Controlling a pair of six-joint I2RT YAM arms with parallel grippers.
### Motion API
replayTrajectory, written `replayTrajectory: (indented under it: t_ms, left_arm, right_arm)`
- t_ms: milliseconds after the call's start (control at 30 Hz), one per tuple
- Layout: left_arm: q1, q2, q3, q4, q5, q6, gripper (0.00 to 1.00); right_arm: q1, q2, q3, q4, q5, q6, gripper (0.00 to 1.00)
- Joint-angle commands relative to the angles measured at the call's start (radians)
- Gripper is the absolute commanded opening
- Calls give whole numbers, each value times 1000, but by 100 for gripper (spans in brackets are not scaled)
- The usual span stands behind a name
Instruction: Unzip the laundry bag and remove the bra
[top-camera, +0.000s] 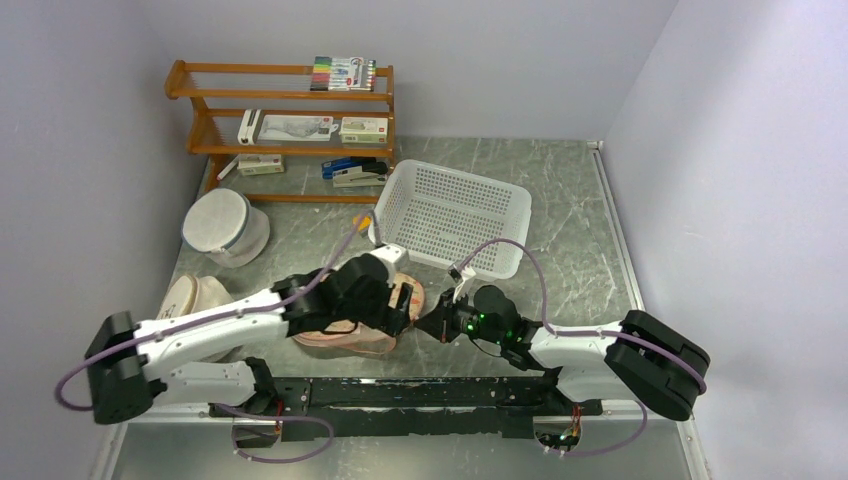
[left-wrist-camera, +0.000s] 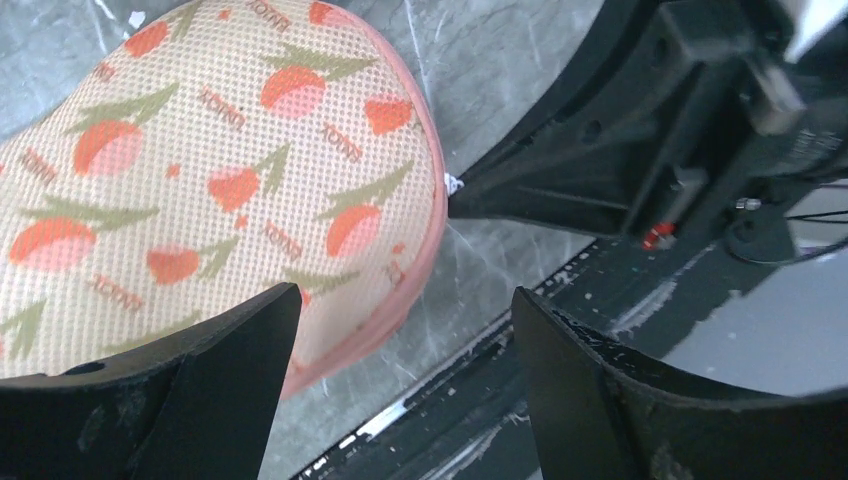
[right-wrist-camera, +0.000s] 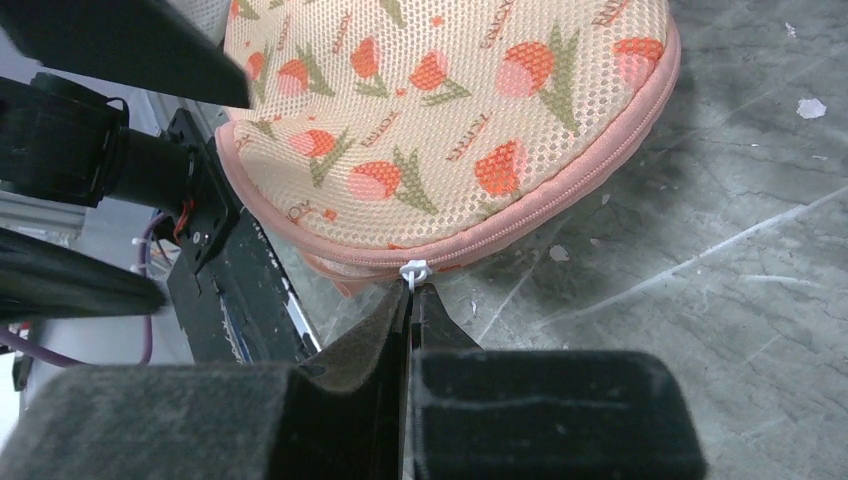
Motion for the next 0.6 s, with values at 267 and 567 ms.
replayTrajectory:
  t_ms: [267, 567]
  left_arm:
    - [-28, 264, 29, 134, 20, 120, 72]
    - [-28, 376, 36, 82, -104, 83, 26]
  right_arm:
    - [3, -19, 16, 25, -9, -1, 0]
    - [4, -10, 15, 25, -9, 12, 0]
